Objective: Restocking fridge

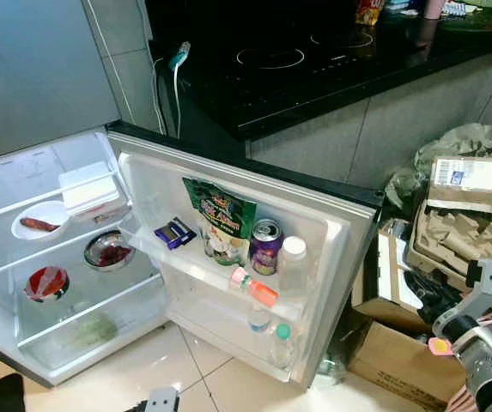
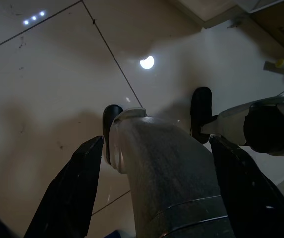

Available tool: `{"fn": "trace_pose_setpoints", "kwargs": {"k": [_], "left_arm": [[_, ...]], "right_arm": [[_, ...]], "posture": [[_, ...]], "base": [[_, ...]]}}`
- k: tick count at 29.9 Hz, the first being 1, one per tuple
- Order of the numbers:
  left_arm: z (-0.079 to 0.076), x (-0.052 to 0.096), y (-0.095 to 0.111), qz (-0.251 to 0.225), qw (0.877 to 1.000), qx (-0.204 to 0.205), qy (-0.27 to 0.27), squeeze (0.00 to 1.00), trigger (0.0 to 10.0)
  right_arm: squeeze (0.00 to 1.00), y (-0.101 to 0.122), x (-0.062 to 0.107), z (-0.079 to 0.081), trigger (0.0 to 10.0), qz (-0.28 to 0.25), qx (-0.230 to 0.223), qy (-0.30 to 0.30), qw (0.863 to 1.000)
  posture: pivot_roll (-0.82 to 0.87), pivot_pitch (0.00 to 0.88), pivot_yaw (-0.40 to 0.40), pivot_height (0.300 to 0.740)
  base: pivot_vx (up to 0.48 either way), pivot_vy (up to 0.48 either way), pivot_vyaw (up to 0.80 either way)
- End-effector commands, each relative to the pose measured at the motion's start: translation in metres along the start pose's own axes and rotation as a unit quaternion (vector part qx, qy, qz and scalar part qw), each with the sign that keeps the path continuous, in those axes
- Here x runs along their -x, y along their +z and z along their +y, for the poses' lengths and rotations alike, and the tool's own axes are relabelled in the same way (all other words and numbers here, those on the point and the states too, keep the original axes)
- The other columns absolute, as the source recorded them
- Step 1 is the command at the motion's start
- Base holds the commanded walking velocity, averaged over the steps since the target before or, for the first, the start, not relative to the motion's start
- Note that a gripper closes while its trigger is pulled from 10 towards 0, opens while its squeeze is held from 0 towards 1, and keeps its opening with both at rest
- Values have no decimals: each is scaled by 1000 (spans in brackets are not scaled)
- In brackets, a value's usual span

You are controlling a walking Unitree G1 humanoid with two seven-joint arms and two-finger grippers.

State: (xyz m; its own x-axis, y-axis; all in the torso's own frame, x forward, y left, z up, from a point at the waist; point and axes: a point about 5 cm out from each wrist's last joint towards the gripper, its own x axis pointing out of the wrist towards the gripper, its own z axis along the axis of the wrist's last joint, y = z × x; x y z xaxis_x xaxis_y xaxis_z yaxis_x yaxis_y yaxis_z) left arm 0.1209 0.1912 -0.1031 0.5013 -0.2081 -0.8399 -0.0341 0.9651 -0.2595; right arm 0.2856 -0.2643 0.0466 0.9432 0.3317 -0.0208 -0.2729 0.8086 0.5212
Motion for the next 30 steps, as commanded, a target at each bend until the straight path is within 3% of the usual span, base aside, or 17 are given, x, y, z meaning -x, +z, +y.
{"fn": "trace_pose_setpoints", "kwargs": {"k": [1, 4, 5, 8, 9, 10, 15, 17, 20, 22, 24, 25, 27, 28, 29, 30], "left_arm": [[-3, 0, -3, 6, 1000, -3, -5, 0, 10000], [-3, 0, -4, 6, 1000, -4, -5, 0, 10000], [-3, 0, -4, 6, 1000, -4, -5, 0, 10000], [-3, 0, -4, 8, 1000, -7, -6, 0, 10000], [-3, 0, -4, 8, 1000, -7, -6, 0, 10000], [-3, 0, -5, 10, 1000, -8, -6, 0, 10000], [-3, 0, -6, 11, 1000, -9, -7, 0, 10000], [-3, 0, -6, 11, 1000, -11, -7, 0, 10000], [-3, 0, -5, 12, 1000, -13, -8, 0, 10000], [-3, 0, -5, 12, 1000, -15, -9, 0, 10000], [-3, 0, -5, 12, 1000, -16, -9, 0, 10000], [-3, 0, -4, 11, 1000, -17, -9, 0, 10000], [-3, 0, -4, 11, 1000, -18, -9, 0, 10000], [-3, 0, -4, 11, 1000, -18, -9, 0, 10000], [-3, 0, -4, 11, 1000, -18, -9, 0, 10000], [-3, 0, -4, 12, 1000, -19, -9, 0, 10000]], "right_arm": [[0, 6, -2, 6, 10000, -8, -7, 58, 998], [0, 8, -1, 15, 10000, 8, -4, 132, 991], [0, 8, -1, 15, 10000, 8, -4, 132, 991], [0, 4, 4, 33, 10000, 56, -5, 247, 967], [0, 4, 4, 33, 10000, 56, -5, 247, 967], [0, 0, 6, 40, 10000, 79, -8, 287, 955], [0, -6, 8, 49, 10000, 101, -17, 324, 940], [0, -12, 10, 59, 10000, 120, -22, 360, 925], [0, -18, 11, 66, 10000, 138, -24, 377, 916], [0, -21, 10, 66, 10000, 143, -20, 371, 917], [0, -25, 6, 60, 10000, 149, -12, 331, 932], [0, -27, 5, 55, 10000, 151, 6, 299, 942], [0, -36, 3, 33, 10000, 189, 53, 177, 964], [0, -39, 4, 25, 10000, 208, 73, 130, 967], [0, -39, 4, 25, 10000, 208, 73, 130, 967], [0, -44, 8, 15, 10000, 240, 86, 78, 964]], "posture": [[-43, 0, -14, 740], [-43, 0, -14, 740], [-43, 0, -14, 740], [-46, 0, -14, 740], [-46, 0, -14, 740], [-47, 0, -13, 740], [-47, 0, -14, 740], [-48, 0, -11, 740], [-47, 0, -12, 740], [-47, 0, -11, 740], [-43, 0, -12, 740], [-43, 0, -12, 740], [-44, 0, -12, 740], [-44, 0, -11, 740], [-44, 0, -11, 740], [-43, 0, -11, 740]], "base": [[0, 0, 0], [0, 0, 0], [0, 0, 0], [0, 0, 0], [0, 0, 0], [0, 0, 0], [0, 0, 0], [0, 0, 0], [0, 0, 0], [0, 0, 0], [0, 0, 0], [0, 0, 0], [0, 0, 0], [0, 0, 0], [0, 0, 0], [0, 0, 0]]}}
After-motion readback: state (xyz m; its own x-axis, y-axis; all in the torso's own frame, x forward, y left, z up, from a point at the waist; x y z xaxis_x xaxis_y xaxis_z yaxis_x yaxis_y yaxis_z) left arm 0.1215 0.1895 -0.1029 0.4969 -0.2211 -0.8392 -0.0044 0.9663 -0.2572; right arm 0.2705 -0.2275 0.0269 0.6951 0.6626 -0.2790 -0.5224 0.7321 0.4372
